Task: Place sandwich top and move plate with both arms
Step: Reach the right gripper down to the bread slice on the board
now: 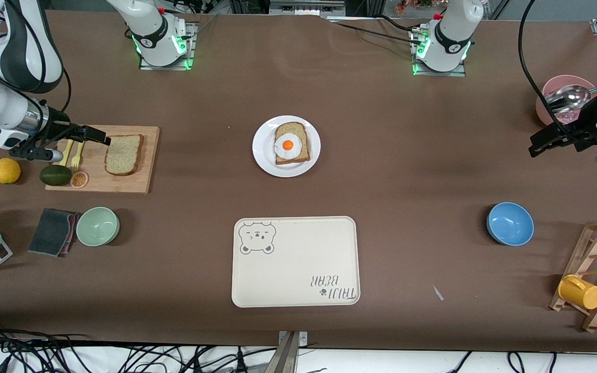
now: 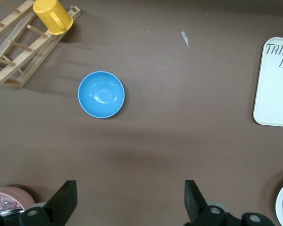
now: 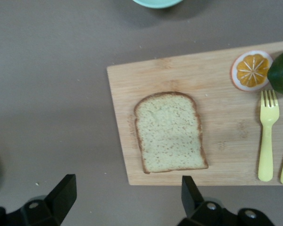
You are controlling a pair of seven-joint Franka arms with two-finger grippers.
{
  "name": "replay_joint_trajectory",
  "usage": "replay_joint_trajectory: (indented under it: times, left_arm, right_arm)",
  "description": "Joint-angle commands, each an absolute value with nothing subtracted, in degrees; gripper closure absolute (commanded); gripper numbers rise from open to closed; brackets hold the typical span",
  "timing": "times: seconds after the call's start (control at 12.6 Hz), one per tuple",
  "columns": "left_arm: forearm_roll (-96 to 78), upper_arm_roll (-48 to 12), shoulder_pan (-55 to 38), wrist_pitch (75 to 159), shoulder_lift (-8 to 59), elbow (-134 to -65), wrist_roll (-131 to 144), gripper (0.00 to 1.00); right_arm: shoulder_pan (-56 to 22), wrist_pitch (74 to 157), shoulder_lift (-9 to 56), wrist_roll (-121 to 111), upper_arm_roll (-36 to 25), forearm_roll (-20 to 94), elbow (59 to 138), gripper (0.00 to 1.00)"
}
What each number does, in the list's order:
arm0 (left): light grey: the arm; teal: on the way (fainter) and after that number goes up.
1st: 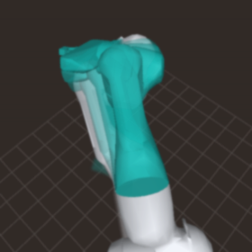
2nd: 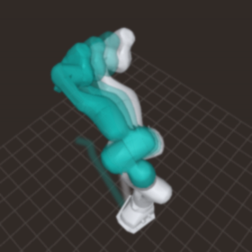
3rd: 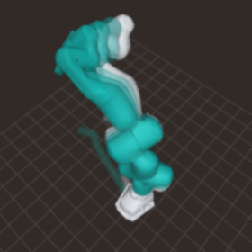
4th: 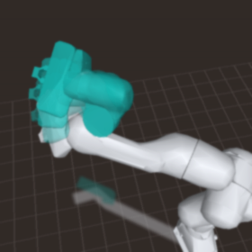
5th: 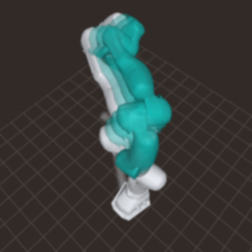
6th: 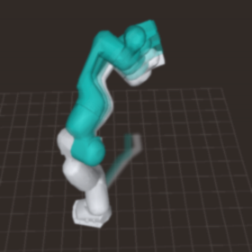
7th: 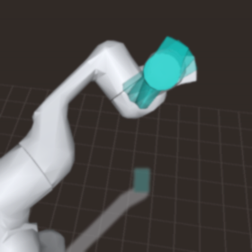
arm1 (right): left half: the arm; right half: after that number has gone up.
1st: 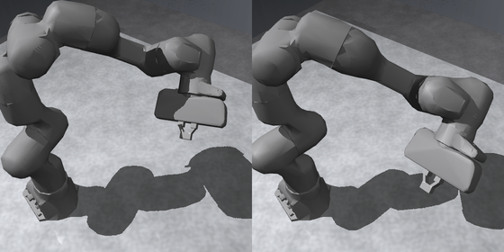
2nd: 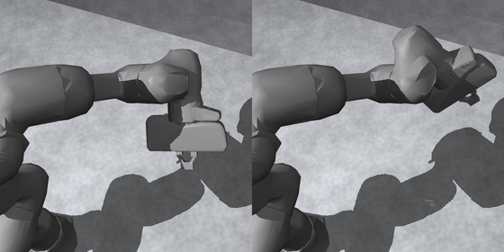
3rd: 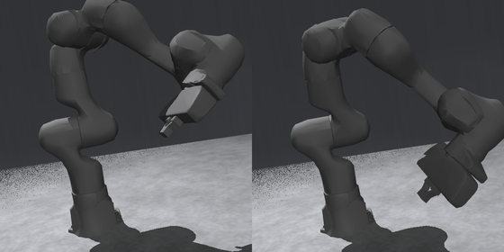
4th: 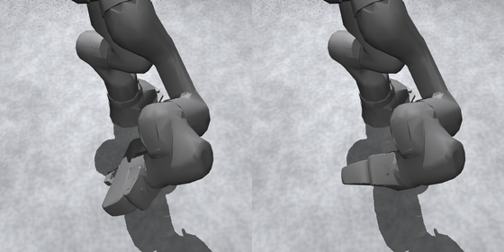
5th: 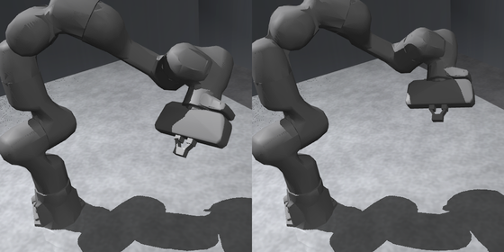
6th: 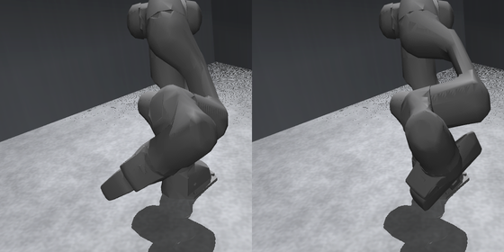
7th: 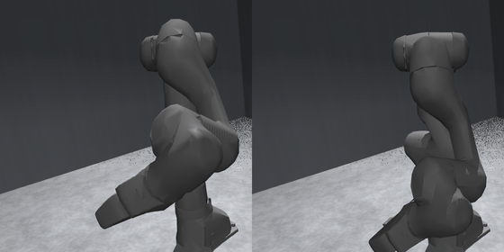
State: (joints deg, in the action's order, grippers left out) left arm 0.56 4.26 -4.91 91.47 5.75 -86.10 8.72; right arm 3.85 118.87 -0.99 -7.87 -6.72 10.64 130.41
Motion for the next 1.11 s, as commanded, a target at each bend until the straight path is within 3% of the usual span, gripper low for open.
replay_joint_trajectory:
  times: [0.0, 0.16, 0.71, 1.03]
  left_arm:
    - [1.7, 4.1, -5.1, 91.5, 5.0, -86.8, 8.8, 0.0]
    - [1.7, 4.1, -5.0, 91.5, 5.0, -86.9, 8.8, 0.0]
    - [1.1, 4.0, -5.1, 91.7, 4.7, -86.2, 8.7, 0.0]
    - [-0.8, 4.1, -4.5, 92.1, 4.4, -86.0, 8.7, 0.0]
  right_arm:
    - [4.2, 124.5, -2.7, -10.0, -7.4, 12.0, 136.4, 0.02]
    - [4.2, 132.0, -2.4, -11.3, -7.7, 12.0, 141.2, 0.02]
    - [4.2, 145.0, 6.1, -14.0, -10.0, 12.8, 145.1, 0.05]
    - [4.2, 145.5, 7.6, -13.9, -10.0, 12.8, 145.1, 0.16]
